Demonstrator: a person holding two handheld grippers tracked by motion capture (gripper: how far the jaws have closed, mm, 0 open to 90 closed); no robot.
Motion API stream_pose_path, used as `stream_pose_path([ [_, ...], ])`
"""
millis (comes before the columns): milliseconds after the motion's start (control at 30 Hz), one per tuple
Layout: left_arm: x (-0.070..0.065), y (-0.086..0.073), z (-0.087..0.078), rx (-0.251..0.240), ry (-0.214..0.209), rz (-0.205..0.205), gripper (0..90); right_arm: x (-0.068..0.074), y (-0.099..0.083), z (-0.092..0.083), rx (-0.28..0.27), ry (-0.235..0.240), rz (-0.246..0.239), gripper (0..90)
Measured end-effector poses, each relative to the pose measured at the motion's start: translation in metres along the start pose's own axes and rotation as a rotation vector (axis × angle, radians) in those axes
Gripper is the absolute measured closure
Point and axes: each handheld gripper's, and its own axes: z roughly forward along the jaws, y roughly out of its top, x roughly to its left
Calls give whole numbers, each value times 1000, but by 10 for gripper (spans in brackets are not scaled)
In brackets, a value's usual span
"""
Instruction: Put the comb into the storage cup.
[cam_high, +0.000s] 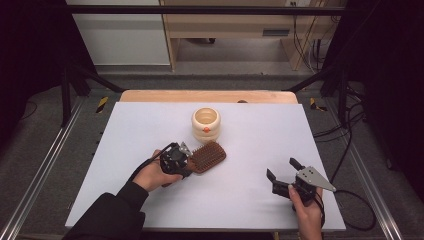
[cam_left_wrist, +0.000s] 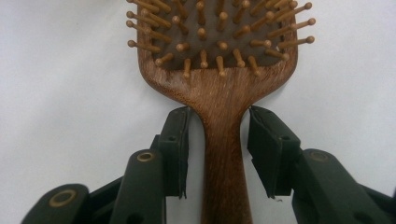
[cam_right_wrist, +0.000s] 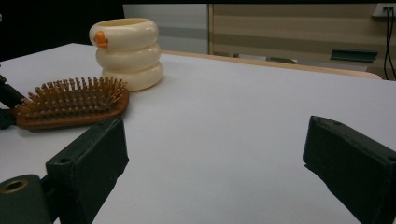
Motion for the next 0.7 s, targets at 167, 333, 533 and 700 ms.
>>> stream_pose_path([
  [167,-4,-1,-1,8,5,28,653,0,0,0,-1,0,2,66],
  [333,-8,-4,-3,3,4,51,720,0,0,0,-1,-1,2,66],
  [533,-9,-4,-4,14,7,65,723,0,0,0,-1,-2,2,66],
  [700,-11,-7,-7,18,19,78,724,-1,0,0,-1,-2,3,66],
])
